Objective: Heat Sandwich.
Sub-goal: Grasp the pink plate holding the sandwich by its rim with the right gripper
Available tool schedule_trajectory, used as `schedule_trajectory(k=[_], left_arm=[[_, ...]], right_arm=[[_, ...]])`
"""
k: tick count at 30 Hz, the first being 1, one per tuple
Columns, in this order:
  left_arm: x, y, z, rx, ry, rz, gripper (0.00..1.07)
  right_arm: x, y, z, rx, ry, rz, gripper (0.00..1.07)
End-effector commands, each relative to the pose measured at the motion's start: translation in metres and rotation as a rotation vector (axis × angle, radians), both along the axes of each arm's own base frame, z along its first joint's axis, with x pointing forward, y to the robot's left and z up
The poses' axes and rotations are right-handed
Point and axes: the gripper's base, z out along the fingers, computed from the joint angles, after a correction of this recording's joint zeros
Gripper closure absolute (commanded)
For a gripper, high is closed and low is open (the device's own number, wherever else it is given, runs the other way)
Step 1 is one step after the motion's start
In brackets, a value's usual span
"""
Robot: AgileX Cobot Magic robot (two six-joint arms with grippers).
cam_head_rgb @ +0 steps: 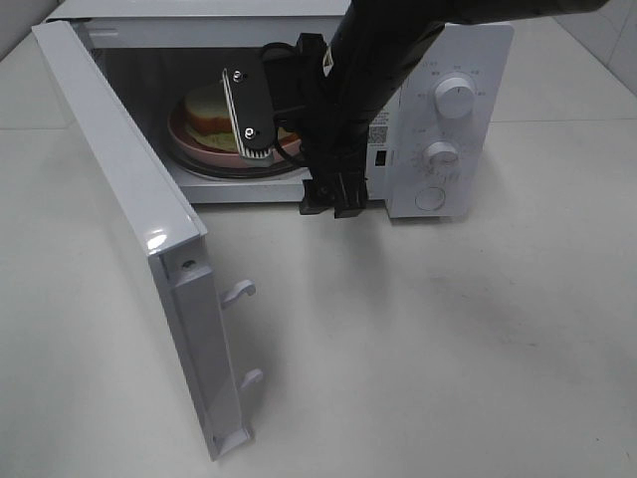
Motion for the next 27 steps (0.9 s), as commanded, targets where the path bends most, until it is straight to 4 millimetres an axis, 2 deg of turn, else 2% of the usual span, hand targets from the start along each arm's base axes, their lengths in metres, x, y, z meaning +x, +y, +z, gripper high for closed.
schedule_trajectory(k=[1, 13, 23, 27], left_arm=[[-0.003, -0.001, 0.0, -0.011, -0.024, 0.002, 0.09], [-0.003, -0.001, 0.0, -0.011, -0.024, 0.002, 0.09], [-0.003, -0.001, 0.0, -0.011, -0.024, 0.002, 0.09], [-0.003, -0.001, 0.0, -0.011, -0.024, 0.002, 0.09]], right_arm=[[0.01, 0.01, -0.005, 0.025, -0.024, 0.001, 0.17], [0.035, 0.03, -0.034, 0.023, -0.02, -0.001, 0.18], [0.06, 0.039, -0.044, 0.041, -0.043, -0.069, 0.2], [0.07, 0.045, -0.054, 0.045, -0.043, -0.08, 0.2]])
